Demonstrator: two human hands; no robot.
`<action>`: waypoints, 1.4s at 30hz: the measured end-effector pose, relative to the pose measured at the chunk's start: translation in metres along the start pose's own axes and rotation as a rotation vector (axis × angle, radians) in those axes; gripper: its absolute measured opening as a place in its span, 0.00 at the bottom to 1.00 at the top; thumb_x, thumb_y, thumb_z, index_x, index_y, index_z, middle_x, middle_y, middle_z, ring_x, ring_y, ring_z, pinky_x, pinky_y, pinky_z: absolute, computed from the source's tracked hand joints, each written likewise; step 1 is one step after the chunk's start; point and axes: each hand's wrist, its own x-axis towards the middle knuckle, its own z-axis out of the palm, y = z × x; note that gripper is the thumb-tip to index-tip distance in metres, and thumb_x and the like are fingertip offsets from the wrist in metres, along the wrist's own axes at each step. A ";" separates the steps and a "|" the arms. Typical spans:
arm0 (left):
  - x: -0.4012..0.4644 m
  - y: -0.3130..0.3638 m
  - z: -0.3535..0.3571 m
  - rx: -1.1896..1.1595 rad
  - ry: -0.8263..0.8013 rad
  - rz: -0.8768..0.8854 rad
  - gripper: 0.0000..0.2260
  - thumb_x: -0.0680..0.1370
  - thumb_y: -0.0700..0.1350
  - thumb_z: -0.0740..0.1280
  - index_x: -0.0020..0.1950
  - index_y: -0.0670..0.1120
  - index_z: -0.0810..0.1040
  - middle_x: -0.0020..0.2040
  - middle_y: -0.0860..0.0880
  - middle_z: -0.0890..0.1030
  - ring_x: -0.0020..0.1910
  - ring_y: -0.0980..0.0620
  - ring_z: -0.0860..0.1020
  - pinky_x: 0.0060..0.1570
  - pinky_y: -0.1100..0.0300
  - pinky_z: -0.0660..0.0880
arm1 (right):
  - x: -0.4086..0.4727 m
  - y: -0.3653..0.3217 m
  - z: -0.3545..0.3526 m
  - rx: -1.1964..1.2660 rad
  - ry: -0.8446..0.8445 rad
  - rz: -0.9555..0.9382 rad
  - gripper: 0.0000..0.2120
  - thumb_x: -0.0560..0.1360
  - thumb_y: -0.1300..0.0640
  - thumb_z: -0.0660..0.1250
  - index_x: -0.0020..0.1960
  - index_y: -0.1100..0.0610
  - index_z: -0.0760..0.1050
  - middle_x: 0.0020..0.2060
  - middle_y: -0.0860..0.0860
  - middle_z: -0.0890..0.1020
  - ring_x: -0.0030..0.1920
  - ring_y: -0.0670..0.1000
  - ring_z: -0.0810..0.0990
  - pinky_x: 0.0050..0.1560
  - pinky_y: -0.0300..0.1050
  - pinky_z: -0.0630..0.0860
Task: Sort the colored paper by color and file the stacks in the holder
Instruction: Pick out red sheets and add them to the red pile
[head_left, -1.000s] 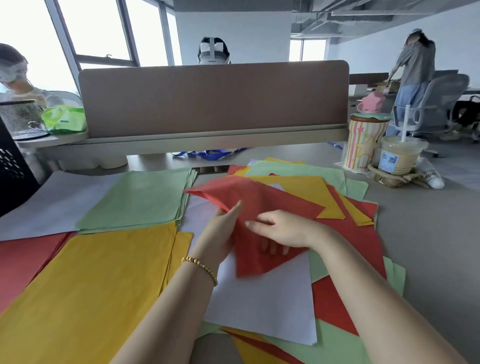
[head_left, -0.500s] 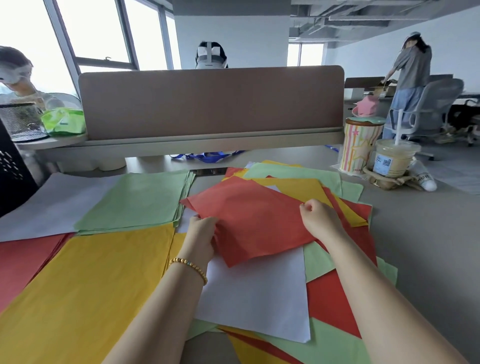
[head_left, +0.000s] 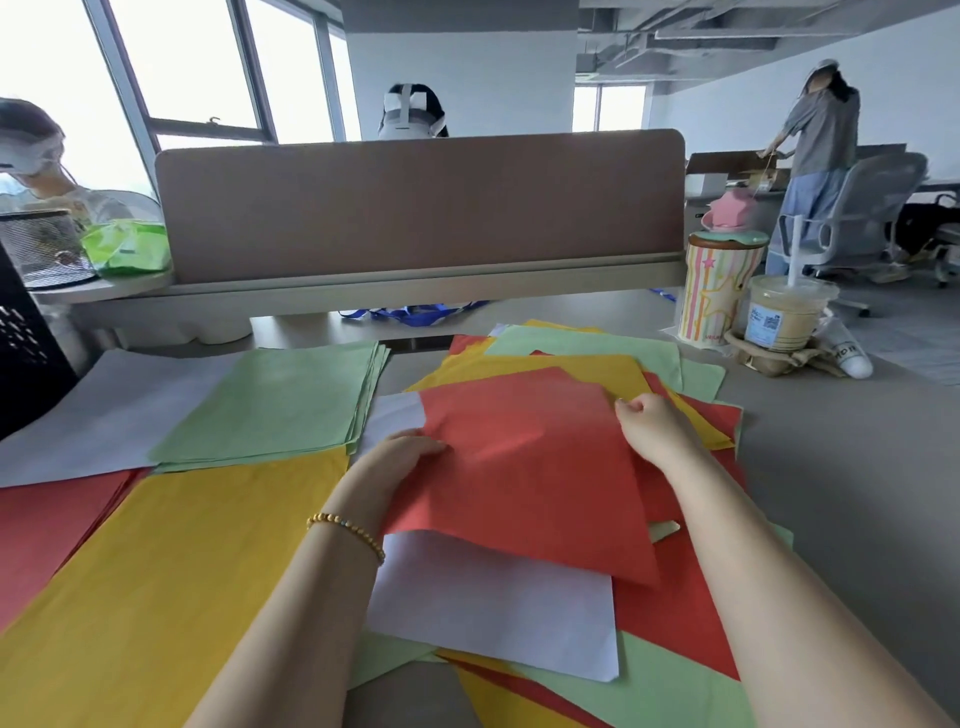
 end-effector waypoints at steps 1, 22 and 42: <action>0.003 -0.002 0.000 0.003 0.059 0.003 0.08 0.77 0.35 0.62 0.55 0.43 0.74 0.39 0.43 0.76 0.33 0.50 0.72 0.32 0.62 0.69 | 0.001 0.000 -0.004 0.095 -0.026 0.023 0.14 0.80 0.49 0.54 0.47 0.58 0.72 0.47 0.56 0.77 0.50 0.57 0.75 0.47 0.47 0.69; -0.001 -0.003 0.025 0.580 0.138 0.437 0.06 0.78 0.35 0.57 0.47 0.42 0.72 0.45 0.45 0.75 0.46 0.47 0.75 0.42 0.56 0.67 | -0.004 -0.003 0.003 -0.177 -0.063 0.053 0.22 0.79 0.46 0.56 0.59 0.64 0.73 0.57 0.60 0.78 0.57 0.61 0.77 0.47 0.45 0.69; -0.096 0.001 -0.158 0.016 0.051 0.235 0.14 0.75 0.31 0.66 0.59 0.41 0.74 0.49 0.44 0.81 0.41 0.49 0.81 0.42 0.58 0.80 | -0.105 -0.137 0.071 0.637 -0.323 -0.155 0.13 0.79 0.60 0.58 0.54 0.67 0.76 0.41 0.56 0.74 0.42 0.52 0.72 0.44 0.44 0.66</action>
